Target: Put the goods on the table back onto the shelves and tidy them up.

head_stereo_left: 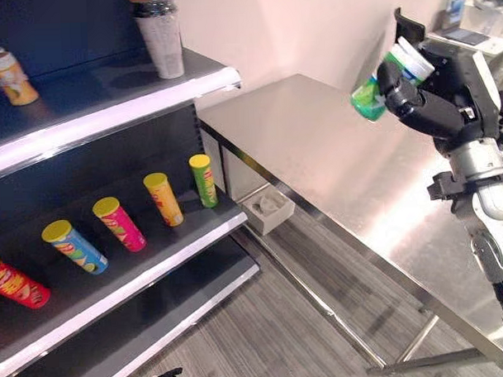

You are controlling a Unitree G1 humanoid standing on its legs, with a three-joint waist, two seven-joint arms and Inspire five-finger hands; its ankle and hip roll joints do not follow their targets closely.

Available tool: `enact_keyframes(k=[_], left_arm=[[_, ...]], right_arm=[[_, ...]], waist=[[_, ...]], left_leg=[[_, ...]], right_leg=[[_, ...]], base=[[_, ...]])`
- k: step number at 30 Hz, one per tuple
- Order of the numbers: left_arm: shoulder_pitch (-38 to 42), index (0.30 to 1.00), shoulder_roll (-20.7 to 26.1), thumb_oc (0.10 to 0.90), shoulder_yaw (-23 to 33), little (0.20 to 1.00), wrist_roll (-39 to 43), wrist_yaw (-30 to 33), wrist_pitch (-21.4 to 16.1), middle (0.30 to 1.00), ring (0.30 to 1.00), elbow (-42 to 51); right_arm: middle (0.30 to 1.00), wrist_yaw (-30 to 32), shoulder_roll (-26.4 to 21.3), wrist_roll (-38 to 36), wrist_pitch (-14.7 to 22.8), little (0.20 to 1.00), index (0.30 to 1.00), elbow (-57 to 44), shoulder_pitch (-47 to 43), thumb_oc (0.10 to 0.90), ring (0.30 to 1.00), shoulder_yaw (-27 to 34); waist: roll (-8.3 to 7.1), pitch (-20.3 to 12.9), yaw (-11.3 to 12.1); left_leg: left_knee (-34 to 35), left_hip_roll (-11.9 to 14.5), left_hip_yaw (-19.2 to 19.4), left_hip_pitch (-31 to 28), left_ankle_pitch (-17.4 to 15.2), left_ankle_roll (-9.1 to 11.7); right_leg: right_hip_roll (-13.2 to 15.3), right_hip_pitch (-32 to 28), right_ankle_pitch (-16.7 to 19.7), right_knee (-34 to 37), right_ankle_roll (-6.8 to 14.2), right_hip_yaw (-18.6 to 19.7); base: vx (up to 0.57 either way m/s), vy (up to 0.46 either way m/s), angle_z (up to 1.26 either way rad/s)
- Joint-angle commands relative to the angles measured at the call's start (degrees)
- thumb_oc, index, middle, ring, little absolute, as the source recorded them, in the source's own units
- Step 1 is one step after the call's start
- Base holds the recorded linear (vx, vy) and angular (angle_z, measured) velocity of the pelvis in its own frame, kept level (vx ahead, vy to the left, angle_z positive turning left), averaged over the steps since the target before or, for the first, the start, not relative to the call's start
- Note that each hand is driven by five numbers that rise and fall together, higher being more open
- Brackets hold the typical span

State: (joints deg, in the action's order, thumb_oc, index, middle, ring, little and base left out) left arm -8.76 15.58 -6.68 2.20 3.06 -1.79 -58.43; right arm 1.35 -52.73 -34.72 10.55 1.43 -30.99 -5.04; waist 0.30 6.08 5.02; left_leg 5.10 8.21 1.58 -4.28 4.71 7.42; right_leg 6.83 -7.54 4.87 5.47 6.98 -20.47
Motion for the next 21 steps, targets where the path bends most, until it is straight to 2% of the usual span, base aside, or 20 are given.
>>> enact_keyframes(k=[1, 3, 4, 5, 6, 8, 10, 14, 15, 17, 20, 21], left_arm=[[3.04, 0.900, 5.68, 0.800, -3.74, 0.900, -0.23, -0.21, -1.67, 0.900, 0.900, -1.55], [4.23, 0.900, 6.05, 0.800, -4.01, 0.900, 0.06, 0.04, -1.59, 0.900, 0.900, -1.25], [4.74, 0.900, 6.13, 0.800, -3.49, 0.900, 0.46, 0.32, -1.49, 0.900, 0.900, -1.26], [5.16, 0.900, 6.14, 0.800, -3.12, 0.900, 0.91, 0.45, -1.50, 0.900, 0.900, -1.54], [5.41, 0.900, 6.01, 0.800, -3.29, 0.900, 0.50, 0.49, -1.53, 0.900, 0.900, -2.08], [5.23, 0.900, 5.75, 0.800, -3.34, 0.900, 0.33, 0.51, -1.43, 0.900, 0.900, -2.17], [5.08, 0.900, 5.16, 0.800, -3.86, 0.900, -1.48, 0.19, -1.21, 0.900, 0.900, -3.28], [5.04, 0.900, 5.45, 0.800, -3.86, 0.900, -2.50, 0.38, -1.48, 0.900, 0.900, -4.55], [4.82, 0.900, 5.55, 0.800, -3.41, 0.900, -2.35, 0.64, -1.58, 0.900, 0.900, -4.61], [4.75, 0.900, 5.62, 0.800, -3.30, 0.900, -2.25, 0.69, -1.63, 0.900, 0.900, -4.59], [3.93, 0.900, 6.38, 0.800, -2.31, 0.900, -1.94, 0.86, -1.59, 0.900, 0.900, -4.76], [3.59, 0.900, 7.12, 0.800, -1.81, 0.900, -1.45, 1.40, -1.51, 0.900, 0.900, -5.12]], right_arm=[[0.300, 0.50, -8.77, -2.64, 6.51, 0.300, 0.300, 0.47, -12.18, 0.400, 0.300, -0.38], [0.300, 0.77, -10.18, -3.15, 6.93, 0.300, 0.300, 0.45, -14.07, 0.400, 0.300, -1.71], [0.300, 1.13, -10.79, -2.82, 6.85, 0.300, 0.300, 0.73, -14.81, 0.400, 0.300, -2.26], [0.300, 1.16, -10.73, -3.03, 6.74, 0.300, 0.300, 0.85, -15.10, 0.400, 0.300, -2.20], [0.300, 1.14, -11.38, -2.54, 6.19, 0.300, 0.300, 0.76, -16.14, 0.400, 0.300, -2.46], [0.300, 0.84, -10.99, -2.91, 6.17, 0.300, 0.300, 0.08, -15.88, 0.400, 0.300, -2.30], [0.300, 0.65, -10.48, -2.15, 6.12, 0.300, 0.300, -0.81, -15.00, 0.400, 0.300, -1.41], [0.300, 0.94, -8.97, -1.10, 5.88, 0.300, 0.300, -1.86, -16.87, 0.400, 0.300, -3.30], [0.300, 1.32, -7.79, -0.31, 5.92, 0.300, 0.300, -2.49, -18.05, 0.400, 0.300, -4.17], [0.300, 1.76, -7.60, 0.60, 5.88, 0.300, 0.300, -2.50, -18.92, 0.400, 0.300, -4.88], [0.300, 2.56, -7.15, 3.02, 5.48, 0.300, 0.300, -3.81, -20.97, 0.400, 0.300, -6.04], [0.300, 2.96, -7.09, 4.21, 5.46, 0.300, 0.300, -4.27, -22.67, 0.400, 0.300, -7.45]], waist=[[-4.32, -0.84, 0.86], [-5.65, 0.03, 0.54], [-6.08, 0.25, 0.29], [-6.19, 0.06, -0.02], [-5.72, -0.61, -0.51], [-5.25, -0.99, -0.77], [-4.20, -2.53, -0.87], [-4.38, -3.58, 0.01], [-4.29, -3.56, 0.59], [-4.39, -3.49, 0.79], [-4.03, -2.62, 1.01], [-3.58, -1.81, 1.13]], left_leg=[[-3.12, 4.27, 2.56, 4.79, 0.38, 4.24], [-6.65, 4.98, 6.02, 7.52, -0.02, 2.93], [-8.36, 5.52, 8.45, 7.35, -1.31, 2.42], [-9.87, 6.40, 9.84, 6.29, -3.79, 2.72], [-10.11, 6.76, 11.14, 4.77, -4.81, 2.73], [-9.24, 6.35, 11.18, 4.34, -5.11, 2.59], [-4.82, 4.79, 12.04, 2.62, -4.55, 2.16], [-1.60, 1.33, 12.13, 1.02, -4.82, 0.52], [-0.98, -0.74, 11.97, 0.72, -5.45, -0.72], [-0.81, -1.71, 12.08, 0.60, -5.83, -1.34], [-0.60, -4.19, 11.81, -0.40, -7.05, -3.19], [-0.44, -5.29, 11.15, -0.70, -7.07, -3.96]], right_leg=[[-1.35, 0.02, -8.02, -0.50, -1.57, -2.65], [-0.14, 0.74, -7.43, -0.74, -1.59, -5.18], [0.44, 1.08, -6.92, -0.96, -1.51, -6.40], [0.55, 0.73, -7.45, -0.94, -1.25, -6.74], [0.92, 1.01, -7.39, -1.47, -1.28, -7.81], [1.13, 1.09, -6.95, -1.50, -0.89, -8.21], [2.89, 1.02, -5.88, -2.26, 0.06, -9.73], [6.55, 1.20, -4.61, -3.97, 1.86, -10.12], [8.93, 1.85, -4.30, -6.27, 2.75, -10.05], [10.19, 2.47, -4.40, -7.98, 3.23, -9.82], [14.19, 4.00, -3.25, -14.64, 4.17, -8.80], [16.19, 4.92, -1.08, -19.24, 4.70, -8.13]], base=[[-0.29, -0.058, 0.52], [-0.21, 0.008, 0.91], [-0.10, 0.039, 1.42], [-0.06, 0.129, 1.22], [-0.01, 0.115, 0.58], [0.00, 0.135, 0.37], [0.05, 0.316, 0.70], [0.07, 0.274, 0.46], [0.05, 0.316, 0.29], [0.03, 0.202, 0.11], [0.06, 0.195, 0.04], [0.06, 0.174, 0.10]])
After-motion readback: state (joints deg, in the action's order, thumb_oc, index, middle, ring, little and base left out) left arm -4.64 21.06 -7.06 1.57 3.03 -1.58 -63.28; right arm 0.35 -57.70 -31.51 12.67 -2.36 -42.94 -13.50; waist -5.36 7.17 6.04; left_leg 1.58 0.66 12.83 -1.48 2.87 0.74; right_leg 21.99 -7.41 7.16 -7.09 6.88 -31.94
